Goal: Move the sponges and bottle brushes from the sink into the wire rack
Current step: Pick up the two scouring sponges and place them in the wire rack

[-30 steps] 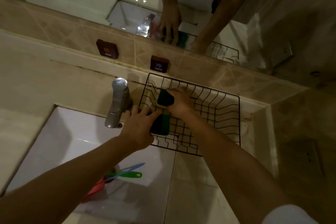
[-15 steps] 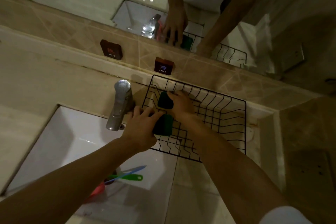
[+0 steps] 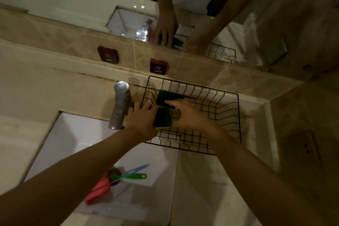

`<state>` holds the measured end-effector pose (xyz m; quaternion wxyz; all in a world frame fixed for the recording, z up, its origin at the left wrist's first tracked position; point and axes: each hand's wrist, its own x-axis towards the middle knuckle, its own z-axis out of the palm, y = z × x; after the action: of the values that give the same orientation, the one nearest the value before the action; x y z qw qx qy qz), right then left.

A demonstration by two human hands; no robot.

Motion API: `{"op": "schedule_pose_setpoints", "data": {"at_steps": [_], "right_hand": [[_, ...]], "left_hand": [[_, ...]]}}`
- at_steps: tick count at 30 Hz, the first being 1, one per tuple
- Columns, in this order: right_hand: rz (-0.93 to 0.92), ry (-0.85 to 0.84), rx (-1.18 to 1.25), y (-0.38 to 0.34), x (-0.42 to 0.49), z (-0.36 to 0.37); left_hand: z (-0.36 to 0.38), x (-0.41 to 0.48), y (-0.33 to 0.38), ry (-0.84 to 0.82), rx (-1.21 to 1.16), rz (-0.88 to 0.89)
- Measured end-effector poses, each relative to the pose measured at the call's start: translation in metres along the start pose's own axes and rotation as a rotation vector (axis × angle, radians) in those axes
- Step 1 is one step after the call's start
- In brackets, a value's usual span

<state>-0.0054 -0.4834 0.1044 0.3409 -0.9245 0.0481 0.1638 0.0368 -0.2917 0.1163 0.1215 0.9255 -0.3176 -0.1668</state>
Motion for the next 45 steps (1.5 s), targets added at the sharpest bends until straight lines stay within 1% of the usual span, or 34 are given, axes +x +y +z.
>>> {"op": "schedule_pose_setpoints", "data": {"at_steps": [2, 4, 7, 11, 13, 15, 17, 21, 26, 29, 34, 39, 42, 45], "right_hand": [[-0.036, -0.025, -0.043, -0.002, -0.012, 0.004], [-0.032, -0.027, -0.035, -0.006, -0.020, 0.010], [-0.001, 0.020, -0.044, -0.009, -0.027, 0.018], [-0.009, 0.059, -0.065, -0.005, -0.030, 0.024], [0.016, 0.066, -0.049, 0.003, -0.029, 0.022], [0.091, 0.089, -0.029, 0.012, -0.027, 0.016], [0.145, 0.134, -0.026, 0.019, -0.025, 0.008], [0.130, 0.229, -0.016, 0.023, -0.011, -0.009], [0.110, 0.281, -0.103, 0.017, 0.011, -0.019], [0.102, 0.246, -0.116, 0.017, 0.021, -0.019], [0.188, 0.132, -0.137, 0.016, 0.040, -0.021], [0.230, 0.122, -0.116, 0.018, 0.046, -0.017], [0.233, 0.109, -0.051, 0.019, 0.045, -0.015], [0.251, 0.099, -0.068, 0.020, 0.046, -0.014]], "left_hand": [[0.000, -0.001, 0.007, -0.004, -0.006, 0.012], [0.003, -0.003, 0.012, -0.002, -0.030, 0.023], [0.007, -0.008, 0.016, 0.022, -0.031, 0.045], [0.008, -0.014, 0.010, 0.045, -0.042, 0.050], [0.007, -0.017, 0.004, 0.058, -0.088, 0.017], [0.006, -0.021, -0.003, 0.107, -0.106, -0.029], [0.006, -0.026, -0.010, 0.121, -0.118, -0.085], [0.008, -0.027, -0.012, 0.059, -0.222, -0.131], [0.011, -0.021, -0.012, 0.049, -0.269, -0.164], [0.014, -0.020, -0.015, 0.054, -0.264, -0.161], [0.019, -0.019, -0.017, 0.076, -0.235, -0.150], [0.022, -0.016, -0.019, 0.071, -0.200, -0.143], [0.024, -0.015, -0.021, 0.055, -0.190, -0.142], [0.025, -0.015, -0.021, 0.047, -0.194, -0.150]]}}
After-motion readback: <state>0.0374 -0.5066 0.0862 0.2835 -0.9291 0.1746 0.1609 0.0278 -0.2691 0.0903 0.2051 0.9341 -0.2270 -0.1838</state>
